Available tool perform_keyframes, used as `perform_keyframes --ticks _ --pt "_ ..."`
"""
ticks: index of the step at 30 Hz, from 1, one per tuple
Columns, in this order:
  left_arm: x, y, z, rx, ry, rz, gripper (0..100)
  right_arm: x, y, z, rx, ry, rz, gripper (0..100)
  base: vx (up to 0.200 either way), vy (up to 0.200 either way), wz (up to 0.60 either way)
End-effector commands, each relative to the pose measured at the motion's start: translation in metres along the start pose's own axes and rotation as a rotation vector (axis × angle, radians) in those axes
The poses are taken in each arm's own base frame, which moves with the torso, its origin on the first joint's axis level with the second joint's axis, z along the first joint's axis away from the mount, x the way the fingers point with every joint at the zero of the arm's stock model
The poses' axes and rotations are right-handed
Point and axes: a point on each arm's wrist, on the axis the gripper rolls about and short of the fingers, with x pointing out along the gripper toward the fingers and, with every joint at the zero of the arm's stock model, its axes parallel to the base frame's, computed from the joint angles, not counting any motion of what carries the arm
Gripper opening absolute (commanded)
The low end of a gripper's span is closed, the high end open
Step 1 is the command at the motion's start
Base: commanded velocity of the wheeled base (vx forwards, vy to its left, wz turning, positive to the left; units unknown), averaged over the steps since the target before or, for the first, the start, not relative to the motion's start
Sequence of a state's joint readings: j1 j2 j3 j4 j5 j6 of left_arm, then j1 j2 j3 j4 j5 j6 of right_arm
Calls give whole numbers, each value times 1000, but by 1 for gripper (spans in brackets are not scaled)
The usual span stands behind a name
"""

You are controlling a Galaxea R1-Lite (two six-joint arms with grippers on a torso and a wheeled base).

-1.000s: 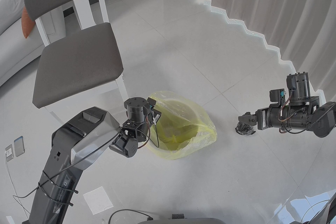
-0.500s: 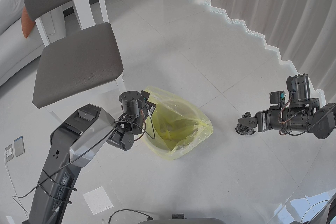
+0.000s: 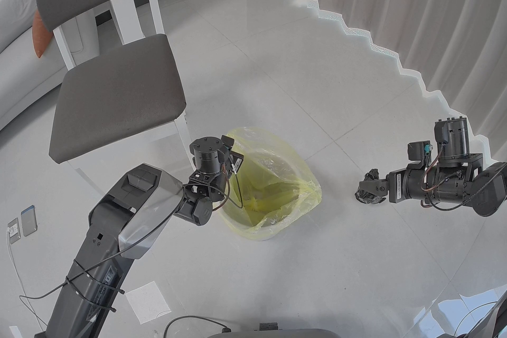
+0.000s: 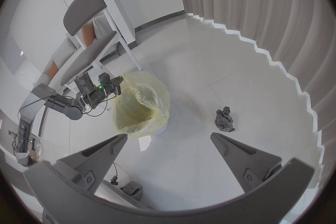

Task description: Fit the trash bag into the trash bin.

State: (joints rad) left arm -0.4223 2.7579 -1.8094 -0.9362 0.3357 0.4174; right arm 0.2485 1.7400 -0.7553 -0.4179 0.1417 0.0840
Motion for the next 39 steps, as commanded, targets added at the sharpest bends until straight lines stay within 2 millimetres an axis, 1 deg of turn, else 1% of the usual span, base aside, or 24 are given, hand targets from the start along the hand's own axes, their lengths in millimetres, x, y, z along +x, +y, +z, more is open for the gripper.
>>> perform_keyframes --ticks 1,6,7,14,19,22,26,30,31,32,35,37,38,39 --pt "1 -3 -5 2 5 -3 0 1 0 -2 1 7 0 100 0 0 0" --pt "2 0 -8 3 11 4 0 2 0 -2 2 9 3 100 0 0 0" --pt "2 0 -8 2 10 5 100 2 0 -2 2 10 3 100 0 0 0" --pt "1 5 -6 -4 -1 16 100 1 -1 -1 2 7 2 100 0 0 0" --pt "-6 9 -10 -14 16 12 100 2 0 1 0 0 4 100 0 0 0" --pt "-10 16 -14 -16 16 26 100 2 0 1 0 -2 6 100 0 0 0" --pt "-28 32 -15 -15 24 34 100 2 2 5 -3 -13 17 100 0 0 0" --pt "-45 40 -6 -51 13 32 100 3 7 14 12 -33 90 100 0 0 0" --pt "-45 40 -6 -51 13 32 100 3 7 14 12 -33 90 100 0 0 0" --pt "-52 41 -3 -69 16 24 100 6 11 19 30 -38 128 100 0 0 0" --pt "-59 41 3 -89 16 9 100 15 14 25 57 -40 151 100 0 0 0" --pt "-64 41 11 -111 1 2 100 32 16 29 62 -28 162 100 0 0 0" --pt "-66 41 12 -114 2 0 100 37 17 30 61 -25 166 100 0 0 0" --pt "-68 41 15 -125 -3 -3 100 48 18 32 60 -20 168 100 0 0 0"
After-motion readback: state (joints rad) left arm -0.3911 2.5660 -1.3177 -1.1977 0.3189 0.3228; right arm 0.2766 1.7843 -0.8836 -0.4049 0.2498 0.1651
